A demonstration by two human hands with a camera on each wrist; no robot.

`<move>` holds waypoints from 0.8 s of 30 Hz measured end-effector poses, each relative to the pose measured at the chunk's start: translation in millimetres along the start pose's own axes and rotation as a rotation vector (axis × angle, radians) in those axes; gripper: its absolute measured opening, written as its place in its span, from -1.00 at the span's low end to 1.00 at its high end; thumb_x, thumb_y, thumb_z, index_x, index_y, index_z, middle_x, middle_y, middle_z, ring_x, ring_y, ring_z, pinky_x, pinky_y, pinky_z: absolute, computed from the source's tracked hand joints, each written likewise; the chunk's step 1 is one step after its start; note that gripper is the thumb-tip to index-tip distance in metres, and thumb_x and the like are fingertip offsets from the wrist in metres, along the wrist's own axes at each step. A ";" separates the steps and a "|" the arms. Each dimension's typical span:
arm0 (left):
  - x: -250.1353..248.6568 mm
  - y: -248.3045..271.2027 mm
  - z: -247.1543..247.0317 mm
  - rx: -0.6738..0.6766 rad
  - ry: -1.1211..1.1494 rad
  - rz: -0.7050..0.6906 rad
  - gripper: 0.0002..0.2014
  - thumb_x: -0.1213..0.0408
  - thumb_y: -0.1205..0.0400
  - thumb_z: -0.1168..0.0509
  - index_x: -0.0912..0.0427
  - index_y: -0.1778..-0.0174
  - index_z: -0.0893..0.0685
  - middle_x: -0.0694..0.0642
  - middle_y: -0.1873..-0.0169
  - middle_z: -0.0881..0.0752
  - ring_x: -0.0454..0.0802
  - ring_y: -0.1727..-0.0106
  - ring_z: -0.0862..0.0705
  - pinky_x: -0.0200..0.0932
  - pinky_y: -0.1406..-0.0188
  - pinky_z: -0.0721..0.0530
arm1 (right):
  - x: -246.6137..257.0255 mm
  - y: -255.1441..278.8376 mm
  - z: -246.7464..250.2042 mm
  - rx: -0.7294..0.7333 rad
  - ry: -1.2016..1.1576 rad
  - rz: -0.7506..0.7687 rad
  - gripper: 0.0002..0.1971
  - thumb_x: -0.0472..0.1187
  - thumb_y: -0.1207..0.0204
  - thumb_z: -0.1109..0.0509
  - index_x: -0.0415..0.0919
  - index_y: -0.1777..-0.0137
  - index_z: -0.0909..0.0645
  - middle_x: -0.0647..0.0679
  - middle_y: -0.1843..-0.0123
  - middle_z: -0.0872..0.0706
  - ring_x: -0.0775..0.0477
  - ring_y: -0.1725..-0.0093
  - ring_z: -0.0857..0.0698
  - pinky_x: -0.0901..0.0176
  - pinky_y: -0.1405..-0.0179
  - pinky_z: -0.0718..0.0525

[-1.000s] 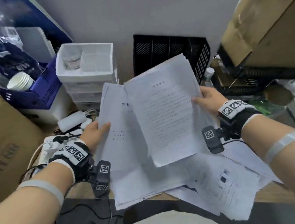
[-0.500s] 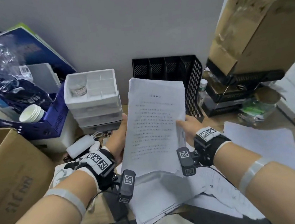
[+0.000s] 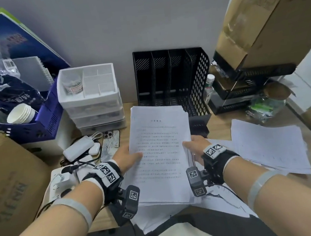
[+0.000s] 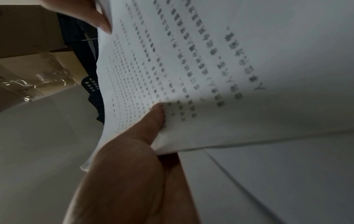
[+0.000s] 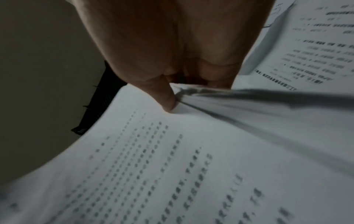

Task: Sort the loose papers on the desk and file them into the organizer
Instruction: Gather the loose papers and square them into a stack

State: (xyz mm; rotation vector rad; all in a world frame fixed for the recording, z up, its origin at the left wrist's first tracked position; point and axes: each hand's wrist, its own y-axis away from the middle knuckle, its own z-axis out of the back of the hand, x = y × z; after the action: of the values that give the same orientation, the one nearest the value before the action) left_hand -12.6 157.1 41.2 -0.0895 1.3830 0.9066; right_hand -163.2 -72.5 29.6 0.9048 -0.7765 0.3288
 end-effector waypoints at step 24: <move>-68.6 2.9 6.3 -0.100 0.000 -0.235 -0.54 0.60 -0.58 -0.36 -0.09 -0.18 -0.60 -0.12 -0.09 -0.78 -0.11 -0.13 -0.80 0.09 -0.25 -0.74 | 69.1 -9.5 37.0 0.274 -0.445 0.311 -0.67 -0.47 -0.50 -0.43 -0.32 -0.27 -0.64 -0.28 -0.25 -0.77 -0.24 -0.19 -0.78 -0.28 -0.34 -0.65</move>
State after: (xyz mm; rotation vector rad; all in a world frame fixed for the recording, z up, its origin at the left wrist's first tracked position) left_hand -3.6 128.4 103.3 -0.3213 1.2958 0.7783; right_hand -127.5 -111.9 87.9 1.1338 -1.3122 0.5254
